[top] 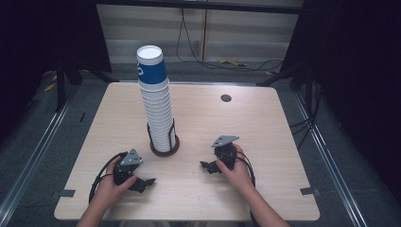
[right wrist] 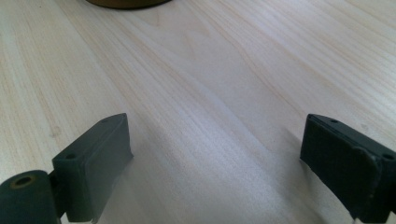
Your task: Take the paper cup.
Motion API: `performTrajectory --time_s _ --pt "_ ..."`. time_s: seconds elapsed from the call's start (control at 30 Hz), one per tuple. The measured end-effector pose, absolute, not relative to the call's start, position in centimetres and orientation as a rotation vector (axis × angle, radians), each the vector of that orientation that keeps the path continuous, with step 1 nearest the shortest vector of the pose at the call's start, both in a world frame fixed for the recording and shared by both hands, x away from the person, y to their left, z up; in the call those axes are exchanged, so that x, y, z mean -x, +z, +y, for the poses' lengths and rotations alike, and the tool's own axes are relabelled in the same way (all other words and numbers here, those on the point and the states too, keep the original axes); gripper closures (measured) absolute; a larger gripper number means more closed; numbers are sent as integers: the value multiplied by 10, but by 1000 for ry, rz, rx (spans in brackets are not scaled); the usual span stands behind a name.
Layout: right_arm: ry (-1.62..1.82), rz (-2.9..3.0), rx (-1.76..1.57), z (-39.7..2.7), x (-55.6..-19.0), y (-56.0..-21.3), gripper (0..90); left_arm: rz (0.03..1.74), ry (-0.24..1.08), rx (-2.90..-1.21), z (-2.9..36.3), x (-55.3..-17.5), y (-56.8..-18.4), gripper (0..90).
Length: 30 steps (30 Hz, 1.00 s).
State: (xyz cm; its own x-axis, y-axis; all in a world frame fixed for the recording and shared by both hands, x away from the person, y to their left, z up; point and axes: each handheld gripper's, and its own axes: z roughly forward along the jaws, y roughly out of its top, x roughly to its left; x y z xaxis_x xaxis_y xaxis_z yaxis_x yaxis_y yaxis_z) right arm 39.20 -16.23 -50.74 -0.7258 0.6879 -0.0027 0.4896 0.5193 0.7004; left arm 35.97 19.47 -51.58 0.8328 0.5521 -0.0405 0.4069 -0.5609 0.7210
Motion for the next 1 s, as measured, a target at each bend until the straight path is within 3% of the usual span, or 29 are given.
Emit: performTrajectory --time_s 0.47,0.53,0.6,0.63,0.7,0.77,0.83,1.0 --pt "1014 2480 -992 -162 -391 -507 80 734 261 -2250 193 -363 -514 17" --pt "1015 2481 -992 -163 -391 -507 82 777 262 -2278 192 -364 -506 217" --pt "1036 2503 -978 -165 -390 -507 83 824 224 -2257 192 -366 -500 228" --pt "1048 2514 -976 -167 -390 -506 88 821 223 -2251 193 -366 -499 142" --pt "1100 2538 -1033 -170 -394 -501 124 816 217 -2227 196 -367 -494 215" --pt "1146 2532 -1028 -171 -395 -495 129 844 187 -2176 199 -368 -489 144" --pt "1149 2526 -1013 -170 -395 -488 133 835 193 -2179 201 -369 -484 181" --pt "1166 2539 -963 -166 -395 -473 134 818 211 -2165 202 -370 -475 159"
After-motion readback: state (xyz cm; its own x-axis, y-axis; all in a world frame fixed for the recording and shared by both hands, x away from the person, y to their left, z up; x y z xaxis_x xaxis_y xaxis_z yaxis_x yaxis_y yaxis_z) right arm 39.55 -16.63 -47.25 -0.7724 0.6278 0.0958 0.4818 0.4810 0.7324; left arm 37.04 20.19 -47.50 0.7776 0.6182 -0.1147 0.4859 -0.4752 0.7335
